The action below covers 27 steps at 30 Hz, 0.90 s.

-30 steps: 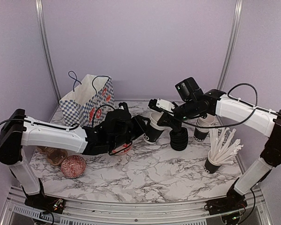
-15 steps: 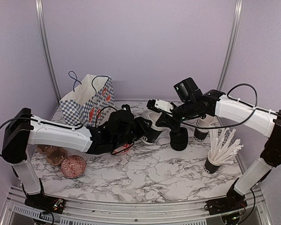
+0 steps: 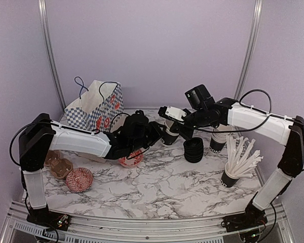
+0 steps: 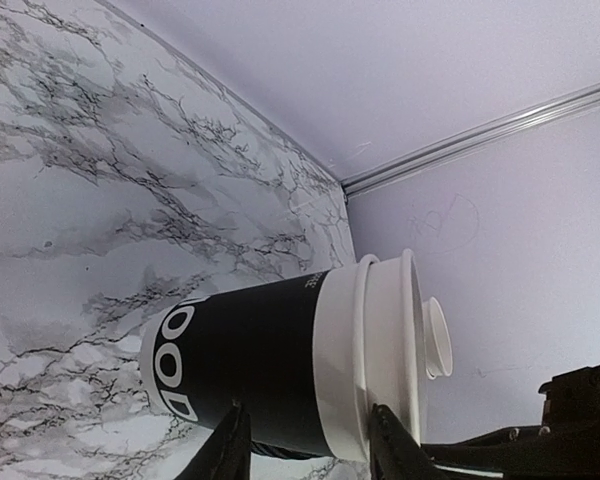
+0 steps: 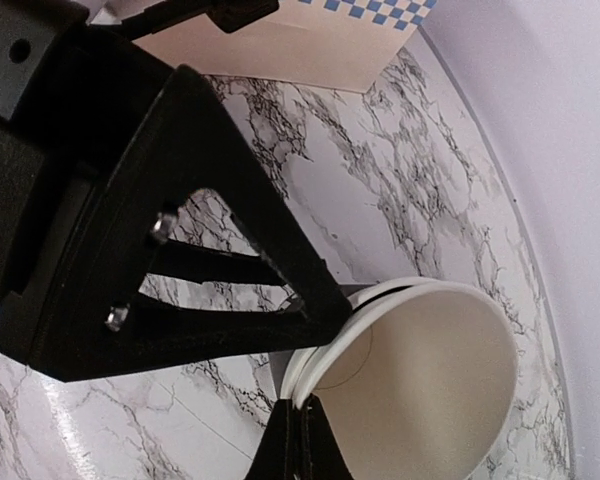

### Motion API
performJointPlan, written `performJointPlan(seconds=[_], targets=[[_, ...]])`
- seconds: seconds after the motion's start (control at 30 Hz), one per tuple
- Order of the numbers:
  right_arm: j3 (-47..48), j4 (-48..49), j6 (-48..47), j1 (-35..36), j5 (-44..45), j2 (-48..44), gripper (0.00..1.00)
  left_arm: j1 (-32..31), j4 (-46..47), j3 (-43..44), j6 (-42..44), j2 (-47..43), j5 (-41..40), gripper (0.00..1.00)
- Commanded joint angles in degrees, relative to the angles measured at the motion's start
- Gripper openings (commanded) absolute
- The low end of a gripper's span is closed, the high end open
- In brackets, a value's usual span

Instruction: Pack the takeout coffee

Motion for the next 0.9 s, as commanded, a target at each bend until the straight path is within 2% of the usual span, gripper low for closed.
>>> performJointPlan(seconds=[0.0,0.43,0.87], targets=[[4.99,3.57,-1.87,1.08,-2.01,0.94,0.0,3.35,-1.68,2.96,1.01,5.59,0.96,0.41],[7.38,3.58,-3.32,-0.09,0.72,1.39,0.0,4.52,-4.07,7.31,3.16,8.77,2.52,0.4],[4.88,7.88,-2.83,-1.25,2.1,2.99,0.0,2.71,-4.02,5.29,6.47,2.4,3.81,0.42]])
